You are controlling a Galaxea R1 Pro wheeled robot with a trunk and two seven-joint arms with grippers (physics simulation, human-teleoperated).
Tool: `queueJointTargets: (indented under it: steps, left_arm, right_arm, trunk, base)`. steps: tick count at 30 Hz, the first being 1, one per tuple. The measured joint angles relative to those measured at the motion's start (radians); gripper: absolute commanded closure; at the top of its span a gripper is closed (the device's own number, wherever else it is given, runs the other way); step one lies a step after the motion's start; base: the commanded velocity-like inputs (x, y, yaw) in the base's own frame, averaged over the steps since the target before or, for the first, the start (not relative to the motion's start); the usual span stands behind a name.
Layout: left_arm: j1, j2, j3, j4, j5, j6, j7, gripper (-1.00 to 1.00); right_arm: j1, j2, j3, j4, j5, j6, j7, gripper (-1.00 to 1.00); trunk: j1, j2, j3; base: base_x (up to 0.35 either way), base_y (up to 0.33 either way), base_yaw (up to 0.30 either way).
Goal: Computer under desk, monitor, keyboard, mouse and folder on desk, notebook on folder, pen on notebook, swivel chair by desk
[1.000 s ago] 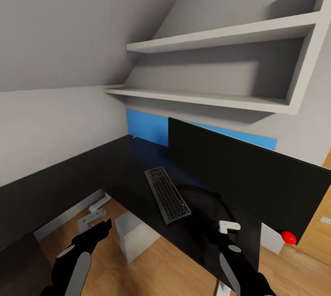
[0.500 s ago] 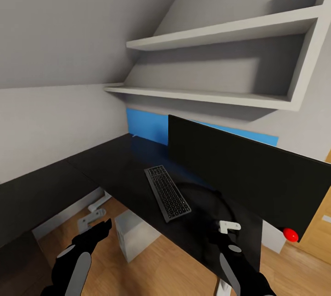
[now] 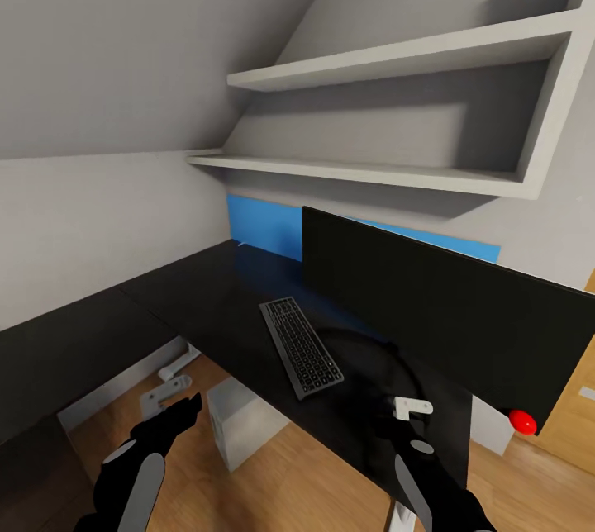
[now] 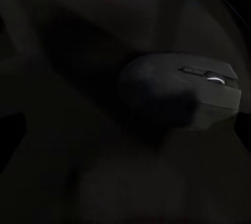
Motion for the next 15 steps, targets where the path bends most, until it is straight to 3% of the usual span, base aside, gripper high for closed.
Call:
queueJointTargets:
  steps: [15]
  left_arm:
    - [0.000, 0.000, -0.002, 0.001, 0.000, 0.001, -0.002, -1.00]
  right_arm:
    - [0.000, 0.000, 0.001, 0.000, 0.000, -0.003, -0.011, -1.00]
  trunk:
    - [0.000, 0.000, 0.000]
  base:
    - [0.018, -0.018, 0.000]
